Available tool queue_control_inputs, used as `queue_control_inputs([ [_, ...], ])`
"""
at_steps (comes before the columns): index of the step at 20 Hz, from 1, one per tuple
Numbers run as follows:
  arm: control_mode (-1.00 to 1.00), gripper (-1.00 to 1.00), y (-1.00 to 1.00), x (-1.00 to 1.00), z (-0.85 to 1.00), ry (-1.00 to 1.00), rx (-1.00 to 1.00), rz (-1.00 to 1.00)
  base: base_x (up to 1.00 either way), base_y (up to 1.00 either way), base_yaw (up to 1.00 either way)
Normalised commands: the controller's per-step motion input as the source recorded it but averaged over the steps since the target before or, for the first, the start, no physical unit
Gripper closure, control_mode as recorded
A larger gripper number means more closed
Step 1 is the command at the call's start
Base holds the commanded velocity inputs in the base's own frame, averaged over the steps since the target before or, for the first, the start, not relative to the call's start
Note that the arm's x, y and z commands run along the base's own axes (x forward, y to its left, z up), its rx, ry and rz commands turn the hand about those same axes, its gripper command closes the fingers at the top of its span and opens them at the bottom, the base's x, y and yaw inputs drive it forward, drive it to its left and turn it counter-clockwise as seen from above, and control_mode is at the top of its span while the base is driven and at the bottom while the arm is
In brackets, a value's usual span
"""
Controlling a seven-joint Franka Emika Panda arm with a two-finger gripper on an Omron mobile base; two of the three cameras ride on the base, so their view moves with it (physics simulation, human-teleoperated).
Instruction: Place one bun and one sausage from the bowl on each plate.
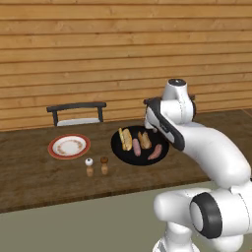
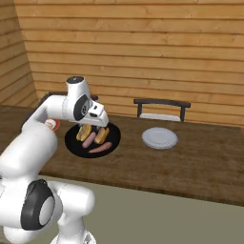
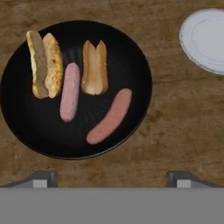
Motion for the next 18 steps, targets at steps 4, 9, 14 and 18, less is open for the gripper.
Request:
queue_control_inputs([
  [4,-1.0,-1.0,0.12,0.5,-0.4,0.09,0.02,0.0,0.0,0.0,0.0],
  [9,-1.0,-1.0,0.18,0.49,-0.26,0.08,0.0,0.0,0.0,0.0,0.0],
  [14,-1.0,-1.0,0.03,0.57,-0.33,0.07,0.0,0.0,0.0,0.0,0.0],
  [18,-1.0,-1.0,0.0,0.56,-0.39,0.04,0.0,0.0,0.0,0.0,0.0],
])
